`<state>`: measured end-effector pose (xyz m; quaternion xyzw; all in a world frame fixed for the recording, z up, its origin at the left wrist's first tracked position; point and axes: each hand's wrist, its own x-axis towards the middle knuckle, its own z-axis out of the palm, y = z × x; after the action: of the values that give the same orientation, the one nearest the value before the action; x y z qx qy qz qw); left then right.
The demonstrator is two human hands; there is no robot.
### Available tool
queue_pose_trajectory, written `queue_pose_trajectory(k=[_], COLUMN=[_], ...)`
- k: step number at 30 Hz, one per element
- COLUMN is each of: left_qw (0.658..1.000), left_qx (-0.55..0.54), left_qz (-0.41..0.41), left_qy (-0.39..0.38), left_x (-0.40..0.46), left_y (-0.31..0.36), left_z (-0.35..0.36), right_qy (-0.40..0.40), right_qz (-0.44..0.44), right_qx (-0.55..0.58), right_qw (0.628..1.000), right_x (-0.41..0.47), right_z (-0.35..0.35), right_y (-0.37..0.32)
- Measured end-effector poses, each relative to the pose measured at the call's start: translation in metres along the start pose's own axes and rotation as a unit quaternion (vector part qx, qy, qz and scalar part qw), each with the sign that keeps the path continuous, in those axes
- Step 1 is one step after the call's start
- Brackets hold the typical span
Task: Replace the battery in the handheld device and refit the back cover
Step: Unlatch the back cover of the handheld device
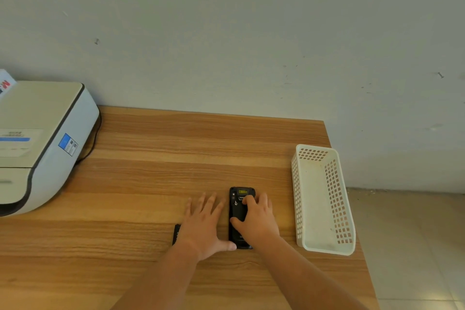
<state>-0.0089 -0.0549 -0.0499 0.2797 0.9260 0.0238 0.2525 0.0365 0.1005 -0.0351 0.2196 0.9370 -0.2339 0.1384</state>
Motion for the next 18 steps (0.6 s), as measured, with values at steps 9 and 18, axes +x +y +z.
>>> queue_pose_trajectory(k=[9,18], left_qw=[1.0,1.0], left_qx=[0.006,0.005], left_qz=[0.001,-0.004], left_qy=[-0.01,0.0], left_x=[0.001,-0.007], left_y=[0.008,0.007], left_z=[-0.002,0.001], right_qy=[-0.02,0.006], right_qz=[0.024,0.046], right_qx=[-0.004,-0.011], right_qw=[0.999,0.999], right_x=[0.006,-0.004], right_z=[0.002,0.002], right_y=[-0.008,-0.014])
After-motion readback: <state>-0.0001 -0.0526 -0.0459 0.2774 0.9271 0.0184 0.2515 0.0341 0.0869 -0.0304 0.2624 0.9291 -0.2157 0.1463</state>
